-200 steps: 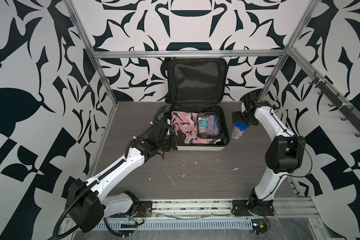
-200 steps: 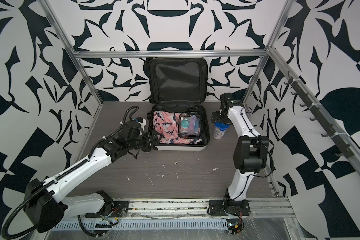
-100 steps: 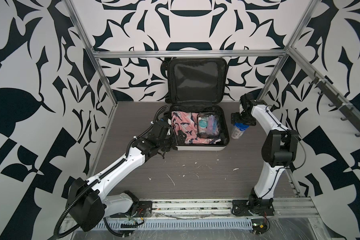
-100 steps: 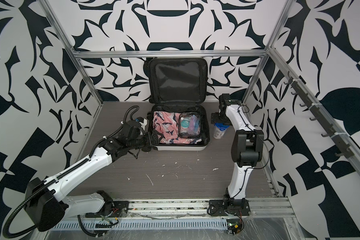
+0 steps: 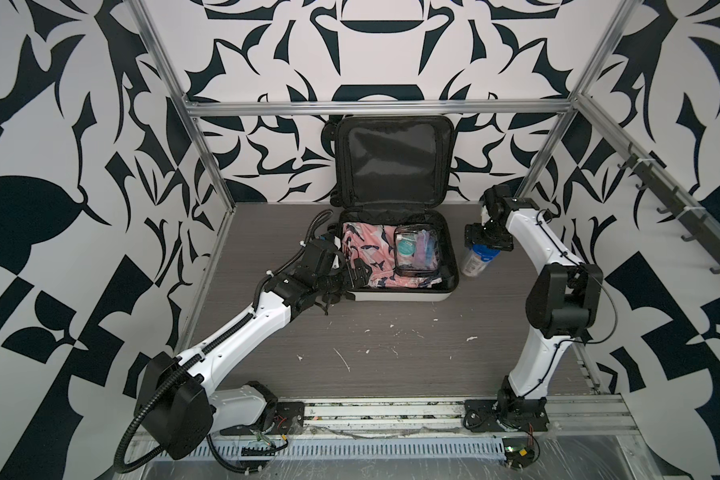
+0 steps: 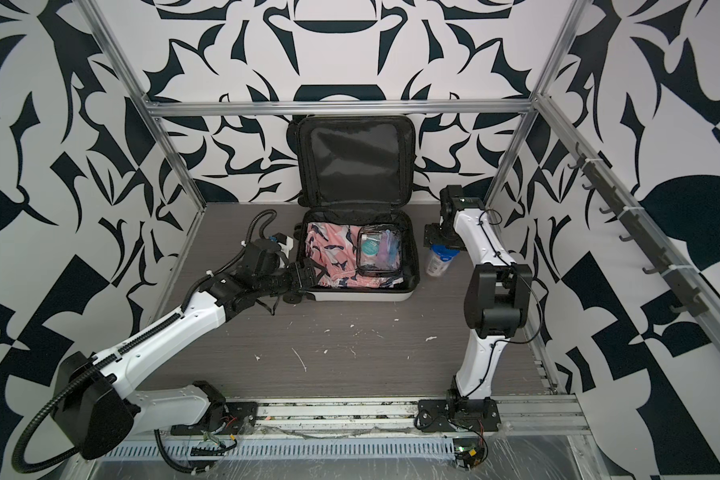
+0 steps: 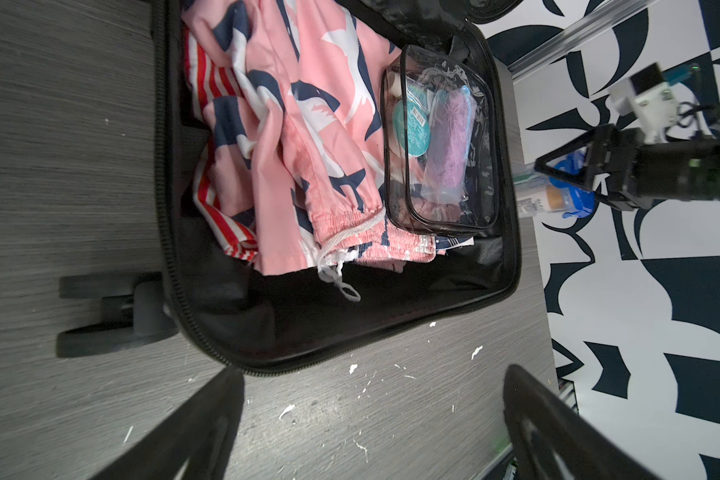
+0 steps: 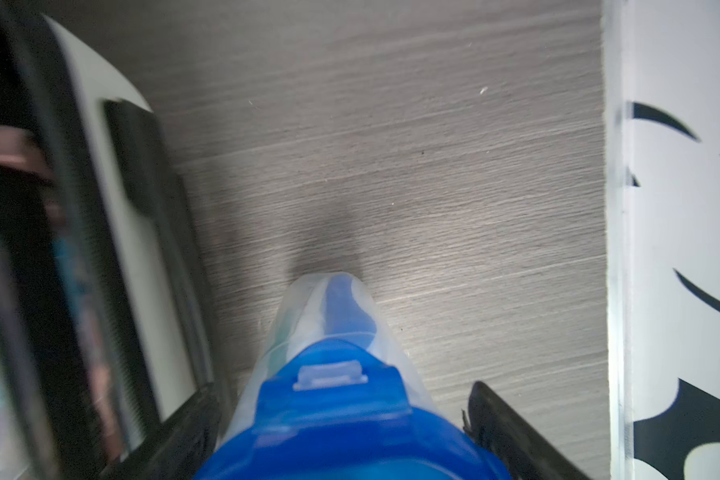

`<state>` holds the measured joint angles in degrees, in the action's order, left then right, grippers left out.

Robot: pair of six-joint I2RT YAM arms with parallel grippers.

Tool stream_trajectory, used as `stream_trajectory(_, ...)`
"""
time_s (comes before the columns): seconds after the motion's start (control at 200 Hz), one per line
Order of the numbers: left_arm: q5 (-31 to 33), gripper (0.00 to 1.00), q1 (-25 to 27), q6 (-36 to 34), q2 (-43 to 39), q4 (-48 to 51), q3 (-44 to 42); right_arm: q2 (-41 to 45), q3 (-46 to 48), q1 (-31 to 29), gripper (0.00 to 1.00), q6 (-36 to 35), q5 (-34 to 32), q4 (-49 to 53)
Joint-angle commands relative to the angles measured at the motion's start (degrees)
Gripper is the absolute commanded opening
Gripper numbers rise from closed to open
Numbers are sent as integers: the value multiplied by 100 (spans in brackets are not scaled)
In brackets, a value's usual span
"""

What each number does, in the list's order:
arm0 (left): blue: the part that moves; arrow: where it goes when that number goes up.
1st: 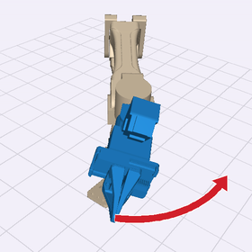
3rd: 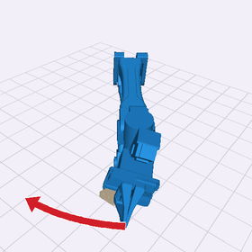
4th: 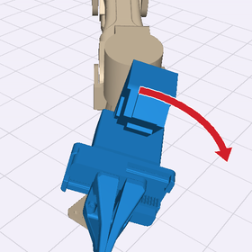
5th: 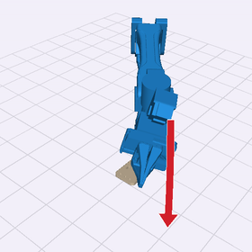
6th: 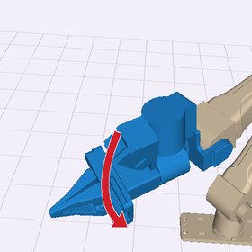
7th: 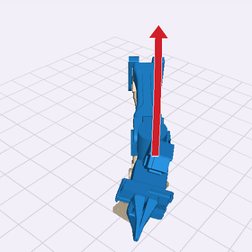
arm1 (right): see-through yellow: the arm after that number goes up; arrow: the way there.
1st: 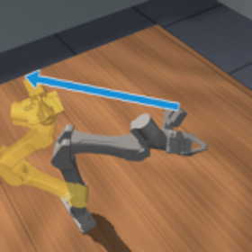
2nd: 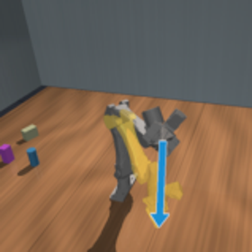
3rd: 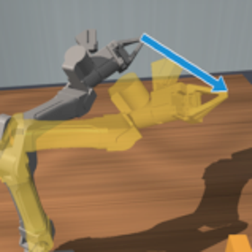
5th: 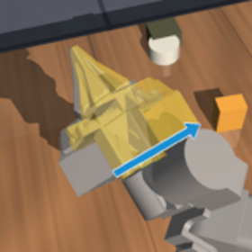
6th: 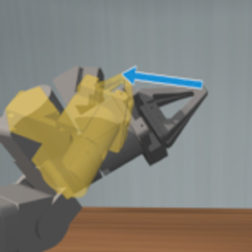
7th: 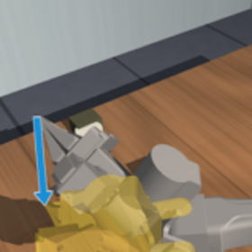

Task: Pack the luggage
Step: 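Lift the blue-lidded container with the right gripper and carry it over the suitcase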

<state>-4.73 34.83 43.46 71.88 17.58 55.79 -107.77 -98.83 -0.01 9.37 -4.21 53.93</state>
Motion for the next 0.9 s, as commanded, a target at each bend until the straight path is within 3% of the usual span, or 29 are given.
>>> stream_trajectory(0.0, -233, 99, -240, -3, 69, -116, -86, 793, -302, 11, 76, 246, 122, 48)
stream_trajectory(0.18, -606, 99, -711, -66, 265, -48, -69, 1399, -338, 15, 71, 563, 487, 26)
stream_trajectory(0.405, -796, 99, -1003, -106, 257, -41, -81, 2175, 143, -120, 70, 1197, 1518, -708)
stream_trajectory(0.605, -843, 99, -1022, -108, 265, -62, -132, 2096, 81, -1110, 68, 1550, 1558, -1071)
stream_trajectory(0.895, -933, 99, -1030, 29, 184, -203, -371, 1123, -453, -2943, 68, 1721, 502, -1779)
